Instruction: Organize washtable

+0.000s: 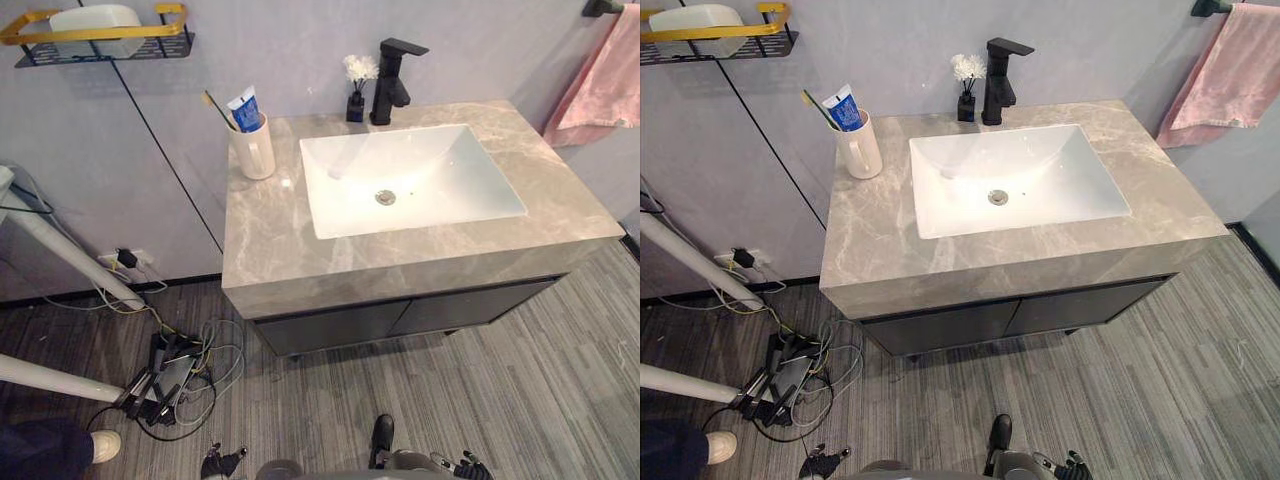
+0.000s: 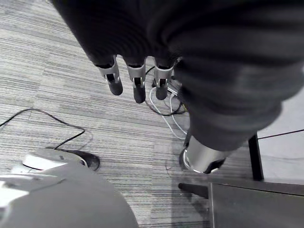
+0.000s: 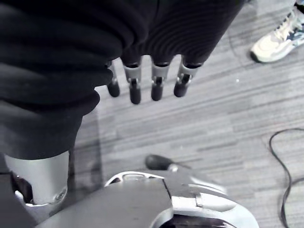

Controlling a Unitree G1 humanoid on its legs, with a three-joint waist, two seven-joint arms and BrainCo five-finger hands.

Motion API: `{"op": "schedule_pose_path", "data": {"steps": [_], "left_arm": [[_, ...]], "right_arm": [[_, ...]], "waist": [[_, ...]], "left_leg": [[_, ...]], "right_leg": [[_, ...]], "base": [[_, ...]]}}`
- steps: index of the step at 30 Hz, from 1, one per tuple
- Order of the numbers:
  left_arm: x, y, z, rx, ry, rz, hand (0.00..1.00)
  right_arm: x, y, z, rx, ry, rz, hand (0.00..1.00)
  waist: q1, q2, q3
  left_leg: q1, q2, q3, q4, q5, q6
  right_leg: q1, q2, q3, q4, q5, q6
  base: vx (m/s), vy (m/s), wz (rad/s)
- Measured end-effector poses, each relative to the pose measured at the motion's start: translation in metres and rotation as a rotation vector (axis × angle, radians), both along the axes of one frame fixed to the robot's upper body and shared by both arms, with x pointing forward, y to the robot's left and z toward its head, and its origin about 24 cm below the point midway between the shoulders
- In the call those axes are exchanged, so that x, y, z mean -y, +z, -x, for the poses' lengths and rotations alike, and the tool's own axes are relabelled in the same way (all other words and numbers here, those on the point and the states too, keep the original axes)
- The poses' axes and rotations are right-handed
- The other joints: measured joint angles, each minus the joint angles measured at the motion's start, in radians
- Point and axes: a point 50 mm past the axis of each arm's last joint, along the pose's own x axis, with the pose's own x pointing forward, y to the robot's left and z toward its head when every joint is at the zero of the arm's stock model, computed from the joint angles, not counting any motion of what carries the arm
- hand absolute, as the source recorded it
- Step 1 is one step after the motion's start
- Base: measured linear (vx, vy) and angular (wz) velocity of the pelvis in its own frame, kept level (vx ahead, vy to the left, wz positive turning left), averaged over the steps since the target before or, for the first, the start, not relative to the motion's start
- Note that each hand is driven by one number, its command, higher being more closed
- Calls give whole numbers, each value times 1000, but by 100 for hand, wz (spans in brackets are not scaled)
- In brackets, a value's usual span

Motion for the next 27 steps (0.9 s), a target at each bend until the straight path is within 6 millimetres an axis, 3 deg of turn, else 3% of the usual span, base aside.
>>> {"op": "schedule_pose_path", "data": {"steps": [5, 10, 12, 13, 14, 15, 16, 18, 19, 20, 21, 22, 23, 25, 26, 27], "left_arm": [[0, 1, -1, 14, 4, -11, 0], [0, 6, -13, 52, -58, -45, 0], [1, 6, -15, 55, -86, -50, 0], [2, 7, -16, 56, -100, -51, 0], [1, 7, -16, 55, -109, -54, 0], [-1, 7, -15, 52, -112, -56, 0], [-4, 7, -16, 50, -129, -56, 0], [-5, 9, -25, 69, -139, -59, 0], [5, 9, -33, 92, -145, -27, 0], [10, 10, -40, 113, -170, -16, 0], [12, 10, -41, 114, -187, -15, 0], [11, 9, -38, 96, -190, -13, 0], [16, 6, -33, 79, -181, 6, 0], [17, 5, -31, 77, -182, 8, 0], [19, 5, -30, 73, -190, 12, 0], [21, 5, -31, 73, -214, 11, 0]], "right_arm": [[1, 2, 2, 34, -87, -7, 0], [3, 9, -12, 119, -139, 0, 0], [5, 13, -17, 148, -148, 5, 0], [9, 15, -25, 167, -147, 14, 0], [8, 14, -25, 164, -150, 12, 0], [7, 13, -22, 155, -154, 12, 0], [1, 10, -17, 131, -150, 4, 0], [1, 7, -13, 105, -142, 5, 0], [9, 9, -19, 104, -124, 24, 0], [12, 7, -13, 84, -145, 30, 0], [10, 5, -5, 54, -145, 26, 0], [6, 3, -3, 37, -128, 16, 0], [8, 4, -4, 37, -93, 22, 0], [7, 4, -10, 47, -77, 19, 0], [9, 5, -13, 53, -64, 24, 0], [6, 5, -16, 58, -46, 20, 0]], "waist": [[0, 1, -2], [3, -4, -1], [3, 7, -3], [6, 18, -2], [5, 7, -6], [4, 8, -5], [5, -24, -20], [-9, -11, -29], [-8, 12, -39], [-19, 13, -37], [-23, -2, -43], [-5, -13, -57], [3, 3, -67], [4, 10, -77], [4, 10, -77], [0, 4, -89]], "left_leg": [[-17, 6, 49, 5, -16, -1], [-90, 2, 184, 116, -81, 35], [-100, 15, 272, 133, -90, 48], [-96, 31, 325, 130, -90, 50], [-63, 40, 364, 119, -90, 49], [-43, 39, 383, 115, -89, 46], [-28, 25, 409, 121, -88, 45], [-28, 22, 410, 104, -63, 74], [-24, 43, 420, 58, -31, 74], [4, 25, 409, 35, -24, 58], [15, 8, 402, 28, -18, 48], [18, -2, 403, 43, -11, 36], [8, 17, 413, 62, -5, 33], [-17, 34, 416, 95, 3, 40], [-32, 45, 417, 107, 13, 42], [-45, 43, 436, 109, 73, 35]], "right_leg": [[-62, -6, 29, 63, -2, 1], [-190, -16, 134, 150, 1, 14], [-237, -31, 70, 196, -60, -8], [-290, -69, -15, 339, -115, -68], [-297, -107, -91, 495, -170, -78], [-281, -125, -117, 539, -190, -78], [-256, -126, -139, 530, -212, -60], [-232, -97, -134, 445, -181, -53], [-229, -84, -131, 428, -193, -71], [-239, -163, -145, 653, -304, -96], [-219, -193, -143, 674, -320, -71], [-190, -180, -139, 636, -335, -33], [-159, -146, -123, 566, -326, -32], [-130, -109, -110, 464, -313, -9], [-126, -85, -98, 412, -286, -9], [-113, -64, -69, 321, -230, -14]], "base": [[6, 35, -17], [-85, 72, -69], [-130, 56, -112], [-49, 23, -123], [19, 2, -119], [135, -48, -107], [72, -84, -83], [-3, -105, -57], [60, -108, 7], [118, -126, 25], [111, -117, 35], [72, -138, -13], [1, -138, -31], [-32, -97, -41], [-96, -123, -66], [-111, -122, -65]]}}
